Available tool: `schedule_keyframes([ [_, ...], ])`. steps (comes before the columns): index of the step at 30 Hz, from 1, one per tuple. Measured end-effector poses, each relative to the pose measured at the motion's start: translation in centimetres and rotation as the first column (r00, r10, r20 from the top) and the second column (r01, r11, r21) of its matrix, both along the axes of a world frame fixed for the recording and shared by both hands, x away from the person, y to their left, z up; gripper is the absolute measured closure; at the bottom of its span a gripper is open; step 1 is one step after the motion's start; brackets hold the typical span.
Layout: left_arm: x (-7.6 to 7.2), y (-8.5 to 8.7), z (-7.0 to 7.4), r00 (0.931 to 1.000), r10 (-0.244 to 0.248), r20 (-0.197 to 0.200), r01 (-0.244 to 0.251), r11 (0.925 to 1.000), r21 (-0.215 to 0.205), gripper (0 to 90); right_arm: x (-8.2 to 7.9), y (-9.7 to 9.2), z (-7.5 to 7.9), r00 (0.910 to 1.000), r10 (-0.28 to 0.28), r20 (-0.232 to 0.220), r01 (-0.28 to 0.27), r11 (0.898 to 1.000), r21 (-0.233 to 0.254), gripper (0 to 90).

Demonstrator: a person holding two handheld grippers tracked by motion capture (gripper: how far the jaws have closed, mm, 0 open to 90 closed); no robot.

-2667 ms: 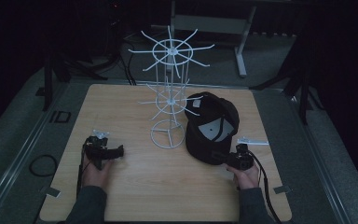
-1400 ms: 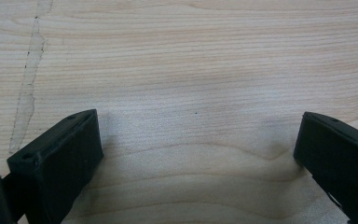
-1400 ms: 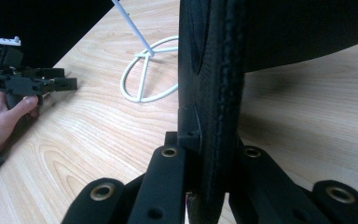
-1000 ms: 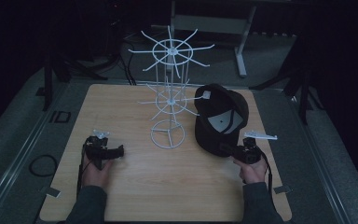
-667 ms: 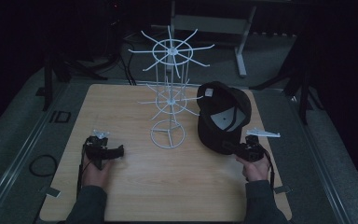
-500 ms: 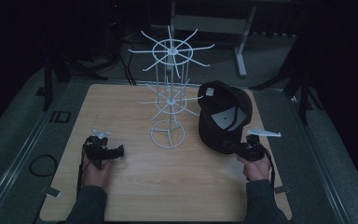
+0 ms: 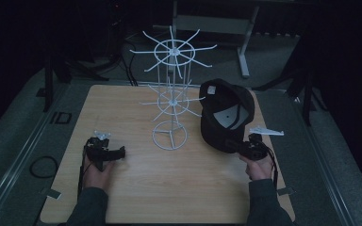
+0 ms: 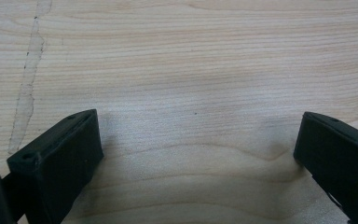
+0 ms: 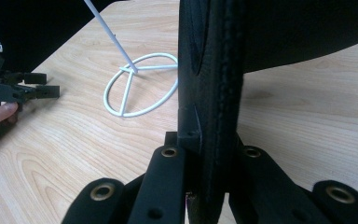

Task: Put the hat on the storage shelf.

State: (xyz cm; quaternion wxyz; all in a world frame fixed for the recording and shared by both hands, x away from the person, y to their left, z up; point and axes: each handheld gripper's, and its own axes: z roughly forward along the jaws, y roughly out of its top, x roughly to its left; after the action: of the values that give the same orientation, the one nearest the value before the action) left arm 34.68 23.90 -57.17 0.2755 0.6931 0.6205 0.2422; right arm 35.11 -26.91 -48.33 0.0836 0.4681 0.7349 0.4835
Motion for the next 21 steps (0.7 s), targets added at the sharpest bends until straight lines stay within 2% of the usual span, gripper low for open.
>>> schedule_keyframes([
  [21,0.0,0.0,0.0,1.0,0.001,0.001,-0.001,1.0,-0.002,1.1,0.3,0.5,1.2,0.9996,-0.005,0.029,0.005,1.0,-0.02,86.3],
])
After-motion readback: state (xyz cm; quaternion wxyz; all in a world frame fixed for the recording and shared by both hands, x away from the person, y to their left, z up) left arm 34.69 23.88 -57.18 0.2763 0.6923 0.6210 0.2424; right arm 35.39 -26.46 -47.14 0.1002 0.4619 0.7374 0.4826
